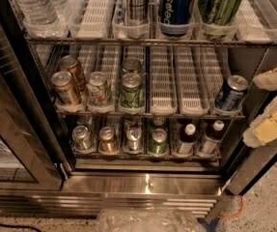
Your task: Pick redbull can from top shelf of fridge
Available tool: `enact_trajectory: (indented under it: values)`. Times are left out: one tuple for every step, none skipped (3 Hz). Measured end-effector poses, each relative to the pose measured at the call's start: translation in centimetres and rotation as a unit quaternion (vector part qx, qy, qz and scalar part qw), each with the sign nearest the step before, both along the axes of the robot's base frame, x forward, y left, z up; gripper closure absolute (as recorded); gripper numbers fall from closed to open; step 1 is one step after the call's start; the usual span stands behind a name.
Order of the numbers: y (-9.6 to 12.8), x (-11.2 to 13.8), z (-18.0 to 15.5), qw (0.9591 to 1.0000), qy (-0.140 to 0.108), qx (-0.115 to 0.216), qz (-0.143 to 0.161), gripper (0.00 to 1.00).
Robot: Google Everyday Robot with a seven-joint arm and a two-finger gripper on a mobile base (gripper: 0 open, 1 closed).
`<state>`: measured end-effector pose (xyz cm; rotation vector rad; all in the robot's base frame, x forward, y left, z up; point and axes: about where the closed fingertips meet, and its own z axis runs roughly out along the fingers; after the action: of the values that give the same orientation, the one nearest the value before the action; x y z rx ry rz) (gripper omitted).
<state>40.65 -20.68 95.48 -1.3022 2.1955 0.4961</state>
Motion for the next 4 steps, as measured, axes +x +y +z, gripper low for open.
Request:
enact_trajectory:
  values:
    - [0.9, -0.6, 1.4, 0.9993, -0.004, 0.038, -0.003, 0.0]
    - [0.9, -0.6, 1.4, 0.9992, -0.004, 0.039, -0.003, 0.0]
    - [1.6, -0.8, 1.5, 0.9981, -0.011, 0.058, -0.015, 0.0]
    - [4.2, -1.7, 2.0, 0.9933, -0.025, 0.106, -0.04, 0.0]
